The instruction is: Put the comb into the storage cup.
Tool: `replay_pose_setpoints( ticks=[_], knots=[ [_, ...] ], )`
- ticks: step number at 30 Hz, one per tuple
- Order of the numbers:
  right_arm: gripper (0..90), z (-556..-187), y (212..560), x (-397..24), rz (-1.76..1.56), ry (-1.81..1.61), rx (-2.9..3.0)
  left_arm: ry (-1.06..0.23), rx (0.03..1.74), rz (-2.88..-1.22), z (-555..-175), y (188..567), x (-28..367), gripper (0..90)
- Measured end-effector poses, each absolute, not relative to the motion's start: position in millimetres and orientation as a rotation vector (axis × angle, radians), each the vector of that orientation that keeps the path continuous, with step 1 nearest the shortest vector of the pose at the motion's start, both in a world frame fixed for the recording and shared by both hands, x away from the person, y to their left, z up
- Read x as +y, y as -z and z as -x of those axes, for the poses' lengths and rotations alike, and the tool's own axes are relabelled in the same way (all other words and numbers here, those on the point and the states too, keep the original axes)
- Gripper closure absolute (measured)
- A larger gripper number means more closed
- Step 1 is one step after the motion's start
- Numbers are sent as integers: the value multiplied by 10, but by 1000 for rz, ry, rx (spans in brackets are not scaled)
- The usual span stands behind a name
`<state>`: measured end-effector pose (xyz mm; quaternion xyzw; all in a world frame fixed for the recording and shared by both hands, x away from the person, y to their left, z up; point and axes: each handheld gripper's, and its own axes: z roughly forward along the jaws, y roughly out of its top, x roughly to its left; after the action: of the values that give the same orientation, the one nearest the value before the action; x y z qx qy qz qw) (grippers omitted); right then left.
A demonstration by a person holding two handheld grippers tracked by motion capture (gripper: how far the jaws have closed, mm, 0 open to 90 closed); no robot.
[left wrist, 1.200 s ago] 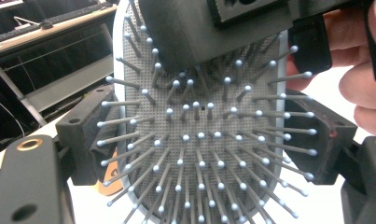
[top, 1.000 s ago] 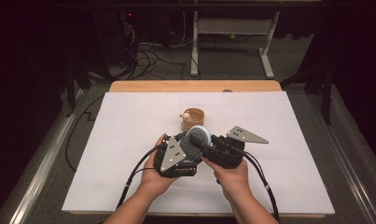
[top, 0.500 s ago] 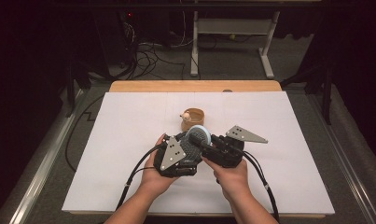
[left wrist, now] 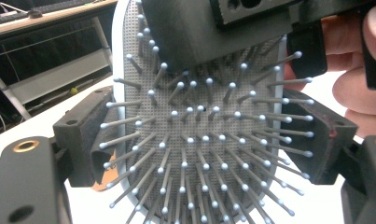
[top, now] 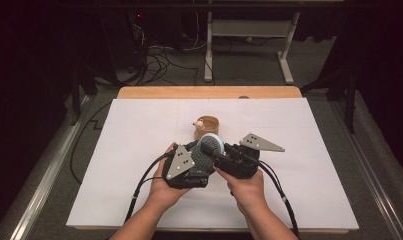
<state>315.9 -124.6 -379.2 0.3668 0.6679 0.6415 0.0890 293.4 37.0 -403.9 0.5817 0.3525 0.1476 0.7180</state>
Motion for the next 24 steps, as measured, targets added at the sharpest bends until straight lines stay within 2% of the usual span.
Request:
replay_pose_setpoints(
  ticks=[8, 16, 24],
  knots=[
    [589, -3164, 3781, -1264, -1098, -1919, 1963, -273, 805, -1266, -2959, 4040, 424, 138],
    [588, -3194, 3776, -1338, -1100, -1909, 1941, -225, 823, -1266, -2977, 4051, 447, 29],
    [587, -3192, 3761, -1449, -1094, -1893, 1906, -182, 814, -1246, -2960, 4053, 568, 5]
  ],
)
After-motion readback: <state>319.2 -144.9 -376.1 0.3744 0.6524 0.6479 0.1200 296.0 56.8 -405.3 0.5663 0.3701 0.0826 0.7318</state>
